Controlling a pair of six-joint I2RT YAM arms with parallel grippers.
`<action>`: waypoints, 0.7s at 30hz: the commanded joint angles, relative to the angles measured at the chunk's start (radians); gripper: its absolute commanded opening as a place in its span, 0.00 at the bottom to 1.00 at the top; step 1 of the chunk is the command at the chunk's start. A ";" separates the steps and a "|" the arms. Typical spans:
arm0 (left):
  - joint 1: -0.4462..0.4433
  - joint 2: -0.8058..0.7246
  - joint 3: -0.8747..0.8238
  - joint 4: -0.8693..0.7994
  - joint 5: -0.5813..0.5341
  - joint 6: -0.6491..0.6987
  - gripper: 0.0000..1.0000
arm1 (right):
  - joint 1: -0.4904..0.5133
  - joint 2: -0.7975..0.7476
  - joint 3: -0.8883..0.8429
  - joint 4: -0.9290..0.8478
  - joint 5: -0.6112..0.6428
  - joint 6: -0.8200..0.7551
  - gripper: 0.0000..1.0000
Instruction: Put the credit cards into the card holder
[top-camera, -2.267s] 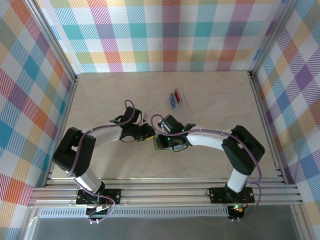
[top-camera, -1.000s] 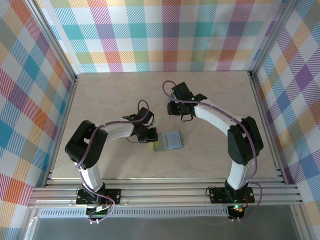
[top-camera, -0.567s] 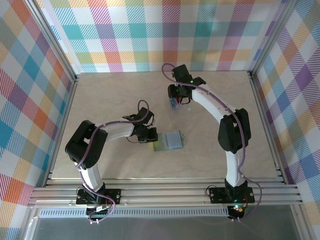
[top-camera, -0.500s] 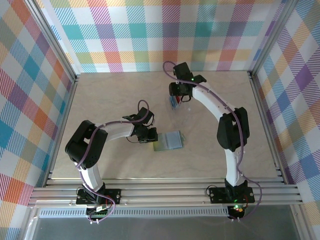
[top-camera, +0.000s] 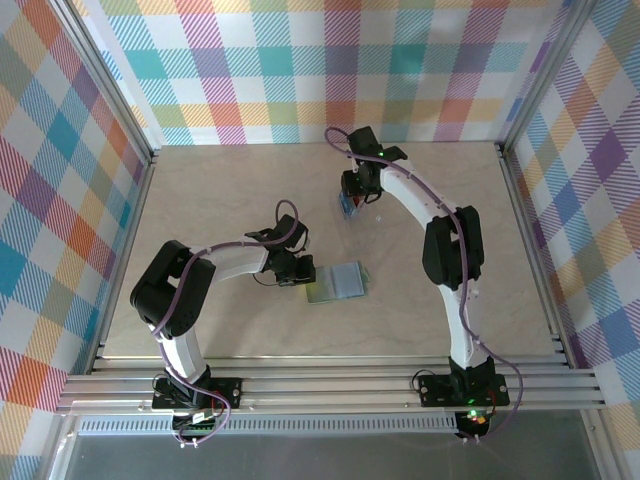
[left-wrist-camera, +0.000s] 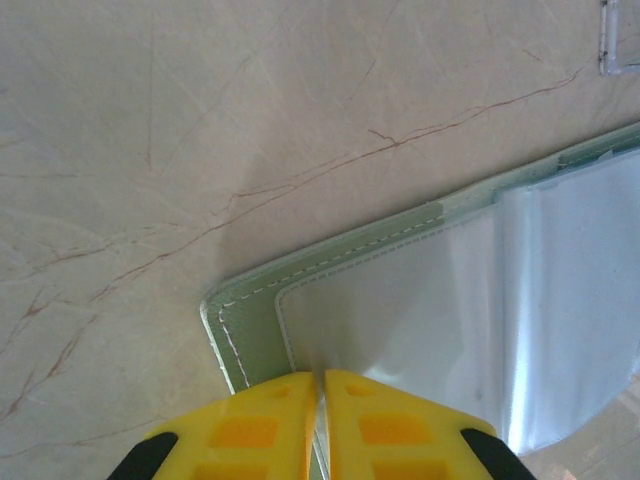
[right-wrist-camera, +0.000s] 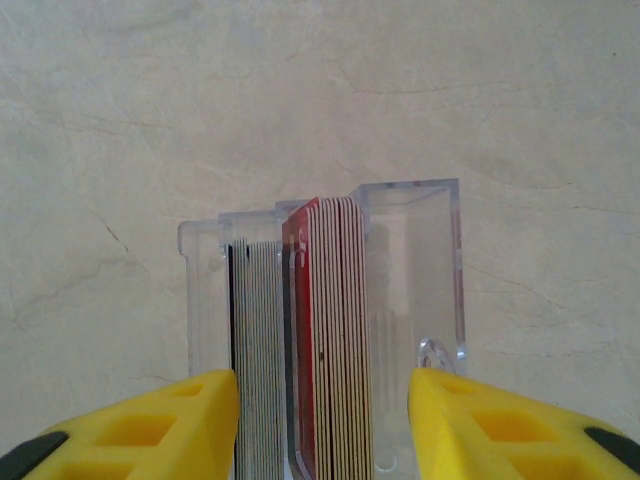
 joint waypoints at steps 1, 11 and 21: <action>-0.008 0.031 -0.001 -0.031 0.002 0.015 0.13 | 0.004 0.028 0.043 -0.036 -0.017 -0.027 0.48; -0.009 0.021 -0.003 -0.033 0.002 0.015 0.13 | -0.001 0.030 0.052 -0.038 -0.136 -0.031 0.48; -0.008 0.012 -0.005 -0.035 0.000 0.014 0.13 | -0.030 0.029 0.065 -0.045 -0.249 -0.014 0.47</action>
